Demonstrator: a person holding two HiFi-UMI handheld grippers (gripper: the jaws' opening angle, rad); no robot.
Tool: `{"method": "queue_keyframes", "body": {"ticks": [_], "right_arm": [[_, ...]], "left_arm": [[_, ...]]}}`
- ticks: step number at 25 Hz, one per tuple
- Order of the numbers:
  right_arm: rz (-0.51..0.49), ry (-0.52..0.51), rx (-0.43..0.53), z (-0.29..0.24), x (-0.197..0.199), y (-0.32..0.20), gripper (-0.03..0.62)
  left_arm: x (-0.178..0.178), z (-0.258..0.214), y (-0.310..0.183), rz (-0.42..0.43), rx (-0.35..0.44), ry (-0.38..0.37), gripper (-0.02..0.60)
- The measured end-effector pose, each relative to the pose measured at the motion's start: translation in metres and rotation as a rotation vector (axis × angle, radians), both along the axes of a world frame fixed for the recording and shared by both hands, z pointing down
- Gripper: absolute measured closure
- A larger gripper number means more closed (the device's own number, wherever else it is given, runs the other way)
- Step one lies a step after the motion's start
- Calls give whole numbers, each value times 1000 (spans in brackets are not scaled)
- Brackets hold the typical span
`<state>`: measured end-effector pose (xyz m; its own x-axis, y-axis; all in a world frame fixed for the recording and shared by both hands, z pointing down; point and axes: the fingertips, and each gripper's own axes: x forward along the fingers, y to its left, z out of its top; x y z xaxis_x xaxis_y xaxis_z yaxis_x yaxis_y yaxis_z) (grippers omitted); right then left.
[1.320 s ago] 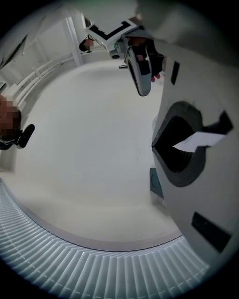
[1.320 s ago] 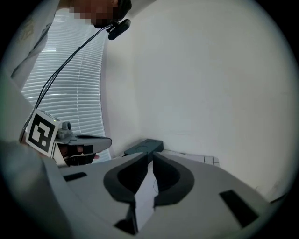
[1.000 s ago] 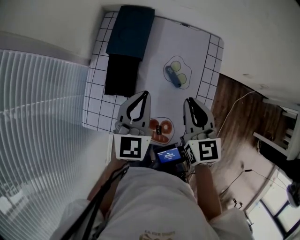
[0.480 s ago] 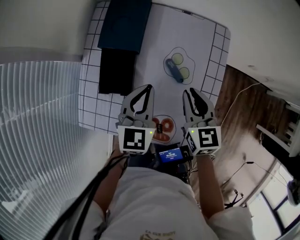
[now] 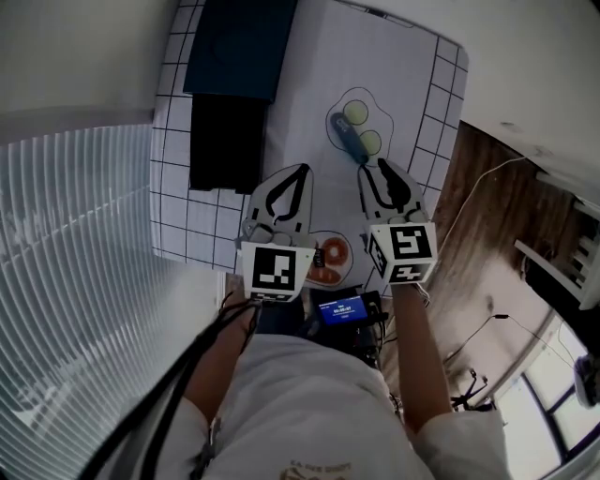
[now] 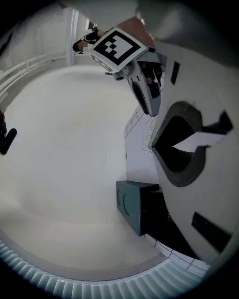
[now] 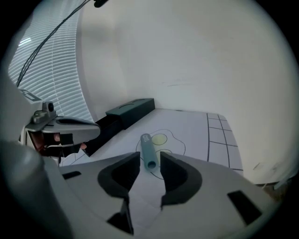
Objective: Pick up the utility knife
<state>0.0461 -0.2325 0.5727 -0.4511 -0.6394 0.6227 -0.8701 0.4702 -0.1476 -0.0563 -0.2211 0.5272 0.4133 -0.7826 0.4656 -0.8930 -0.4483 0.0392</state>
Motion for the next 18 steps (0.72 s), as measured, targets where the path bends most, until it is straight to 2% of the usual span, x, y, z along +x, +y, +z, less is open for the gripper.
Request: {"method": "queue_keyframes", "body": {"ticks": [2, 7, 11, 13, 16, 18], "right_arm": [[-9, 8, -21, 6, -2, -2, 452], [-26, 70, -46, 17, -5, -7, 450], [-60, 123, -80, 28, -11, -9, 447], [-71, 130, -106, 33, -15, -9, 430], [-73, 156, -135, 41, -16, -9, 421], [-66, 173, -139, 43, -15, -10, 421]], "left_arm": [[-1, 3, -1, 2, -6, 3, 578], [6, 12, 2, 29, -39, 9, 578], [7, 15, 3, 98, -79, -51, 578], [7, 17, 3, 104, -74, -44, 578], [4, 19, 4, 70, -74, 8, 578], [2, 20, 5, 79, -74, 6, 578]]}}
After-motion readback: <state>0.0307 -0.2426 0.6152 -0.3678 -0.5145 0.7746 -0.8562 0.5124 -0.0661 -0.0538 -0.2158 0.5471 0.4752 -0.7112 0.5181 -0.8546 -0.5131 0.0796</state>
